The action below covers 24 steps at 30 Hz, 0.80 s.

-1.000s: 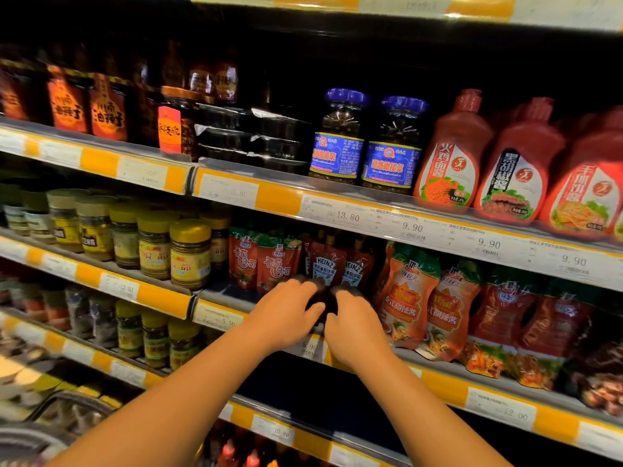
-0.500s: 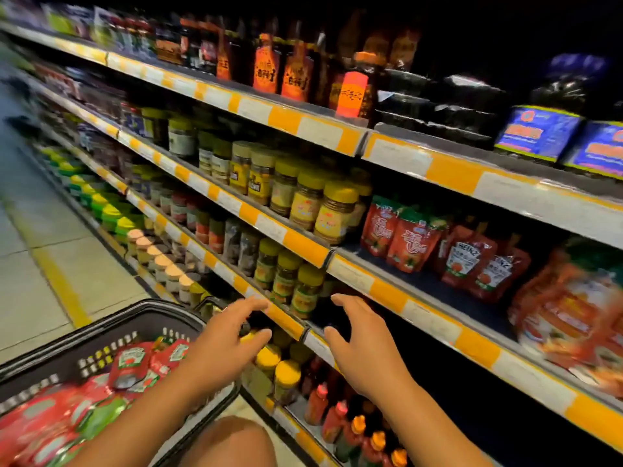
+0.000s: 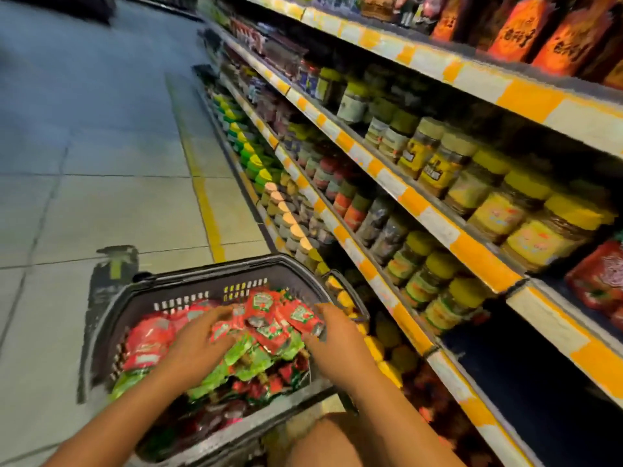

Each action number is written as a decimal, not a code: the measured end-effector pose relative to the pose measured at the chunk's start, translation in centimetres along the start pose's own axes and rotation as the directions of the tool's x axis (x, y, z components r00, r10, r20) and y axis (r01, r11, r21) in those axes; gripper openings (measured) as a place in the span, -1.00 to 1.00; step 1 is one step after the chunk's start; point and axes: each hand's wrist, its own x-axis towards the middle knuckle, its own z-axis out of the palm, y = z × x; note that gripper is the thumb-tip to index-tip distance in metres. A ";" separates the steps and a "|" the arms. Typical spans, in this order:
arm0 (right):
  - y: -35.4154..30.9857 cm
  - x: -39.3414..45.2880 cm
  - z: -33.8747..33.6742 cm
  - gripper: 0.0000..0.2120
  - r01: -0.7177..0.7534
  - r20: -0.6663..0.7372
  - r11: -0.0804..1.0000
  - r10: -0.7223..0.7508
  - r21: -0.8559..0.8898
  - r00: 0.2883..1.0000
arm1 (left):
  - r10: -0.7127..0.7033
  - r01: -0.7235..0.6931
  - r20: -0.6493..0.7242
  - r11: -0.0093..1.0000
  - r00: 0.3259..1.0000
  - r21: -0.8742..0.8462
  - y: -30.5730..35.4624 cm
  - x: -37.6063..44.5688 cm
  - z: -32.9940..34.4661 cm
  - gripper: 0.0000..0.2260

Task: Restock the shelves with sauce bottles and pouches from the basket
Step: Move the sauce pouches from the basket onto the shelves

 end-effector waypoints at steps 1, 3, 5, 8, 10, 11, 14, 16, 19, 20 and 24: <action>-0.2 1.1 1.0 -0.48 -0.023 0.021 1.000 0.023 0.008 1.000 | -0.043 0.043 -0.014 0.999 0.999 -0.008 -1.0 0.4 0.0 -0.59; -0.4 3.1 2.8 -0.49 -0.082 0.039 0.996 0.081 0.045 0.996 | -0.099 0.098 -0.050 0.995 0.994 -0.008 -2.7 1.2 0.4 -0.63; -0.4 4.8 4.3 -0.60 -0.115 0.012 0.990 0.114 0.087 0.993 | -0.120 0.118 -0.073 0.993 0.990 -0.025 -4.0 2.1 1.1 -0.67; 0.3 7.3 6.1 -0.71 -0.188 -0.044 0.979 0.192 0.077 0.980 | -0.152 0.147 -0.071 0.986 0.986 -0.075 -4.9 3.9 2.4 -0.67; 1.0 8.5 7.2 -0.78 -0.250 -0.065 0.967 0.253 0.056 0.965 | -0.175 0.168 -0.057 0.980 0.983 -0.103 -5.0 5.5 3.4 -0.64; 1.5 8.8 7.9 -0.78 -0.270 -0.076 0.962 0.272 0.028 0.959 | -0.181 0.175 -0.053 0.978 0.982 -0.113 -4.9 6.3 3.9 -0.62; 3.2 8.9 9.1 -0.74 -0.276 -0.104 0.958 0.267 -0.080 0.958 | -0.171 0.160 -0.066 0.977 0.983 -0.143 -4.4 8.4 5.3 -0.61; 4.3 9.6 9.5 -0.69 -0.253 -0.087 0.964 0.246 -0.081 0.965 | -0.173 0.159 -0.091 0.976 0.981 -0.148 -4.2 9.7 6.2 -0.63; 5.3 10.8 10.1 -0.65 -0.238 -0.074 0.969 0.234 -0.065 0.970 | -0.204 0.189 -0.110 0.972 0.973 -0.137 -4.1 11.5 7.3 -0.68; 5.5 11.1 10.4 -0.66 -0.244 -0.073 0.967 0.239 -0.073 0.968 | -0.216 0.200 -0.112 0.970 0.970 -0.140 -4.2 12.1 7.7 -0.69; 5.9 12.0 11.5 -0.70 -0.275 -0.033 0.951 0.273 -0.145 0.962 | -0.231 0.220 -0.138 0.971 0.963 -0.093 -4.4 13.7 9.2 -0.62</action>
